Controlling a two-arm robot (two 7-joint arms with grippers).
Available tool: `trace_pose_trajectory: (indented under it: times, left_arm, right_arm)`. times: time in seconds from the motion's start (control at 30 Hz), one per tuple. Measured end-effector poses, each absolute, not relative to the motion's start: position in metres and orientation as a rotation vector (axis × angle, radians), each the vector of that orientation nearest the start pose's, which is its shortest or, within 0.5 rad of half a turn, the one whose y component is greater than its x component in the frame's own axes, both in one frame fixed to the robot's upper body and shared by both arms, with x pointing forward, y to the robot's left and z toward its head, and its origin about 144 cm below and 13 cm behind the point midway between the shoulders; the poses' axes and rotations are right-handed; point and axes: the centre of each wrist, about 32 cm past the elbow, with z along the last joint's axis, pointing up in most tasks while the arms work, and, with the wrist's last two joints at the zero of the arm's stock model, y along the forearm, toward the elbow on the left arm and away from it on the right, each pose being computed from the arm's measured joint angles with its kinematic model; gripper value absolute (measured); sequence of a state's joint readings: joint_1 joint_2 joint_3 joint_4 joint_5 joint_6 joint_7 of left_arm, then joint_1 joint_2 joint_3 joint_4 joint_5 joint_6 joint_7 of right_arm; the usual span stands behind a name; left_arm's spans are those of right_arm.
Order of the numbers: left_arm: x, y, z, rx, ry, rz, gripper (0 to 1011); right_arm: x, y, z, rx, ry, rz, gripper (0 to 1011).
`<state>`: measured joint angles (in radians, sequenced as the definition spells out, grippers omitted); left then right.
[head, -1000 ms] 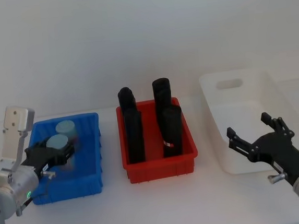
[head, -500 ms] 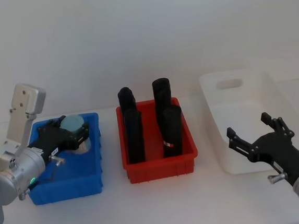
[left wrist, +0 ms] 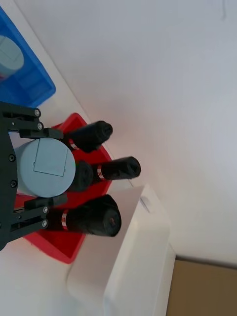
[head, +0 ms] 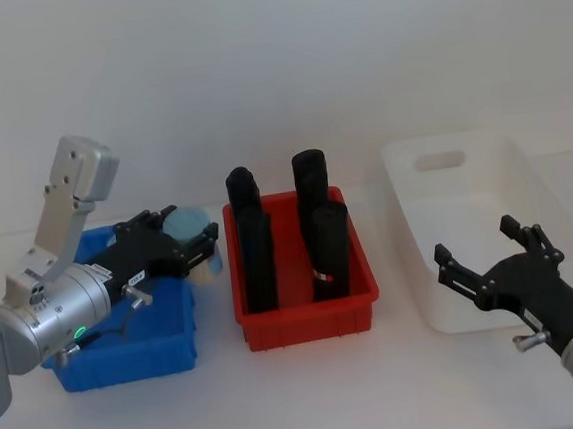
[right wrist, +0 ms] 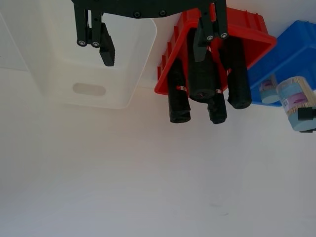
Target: Pick the cotton swabs from the blue box and place them into the white box.
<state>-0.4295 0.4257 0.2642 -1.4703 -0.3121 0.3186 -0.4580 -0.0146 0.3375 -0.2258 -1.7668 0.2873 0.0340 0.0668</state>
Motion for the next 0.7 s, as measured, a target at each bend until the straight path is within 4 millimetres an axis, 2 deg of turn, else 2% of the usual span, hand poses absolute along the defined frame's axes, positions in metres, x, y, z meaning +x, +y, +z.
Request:
trace_pose_trajectory:
  times: [0.37, 0.7]
  left_arm:
    - [0.564, 0.274, 1.278, 0.197, -0.04, 0.782, 669]
    - [0.567, 0.266, 1.286, 0.191, -0.041, 0.691, 669]
  right_arm:
    - [0.443, -0.237, 1.189, 0.026, -0.075, -1.229, 1002]
    - [0.443, -0.237, 1.189, 0.026, -0.075, -1.23, 1002]
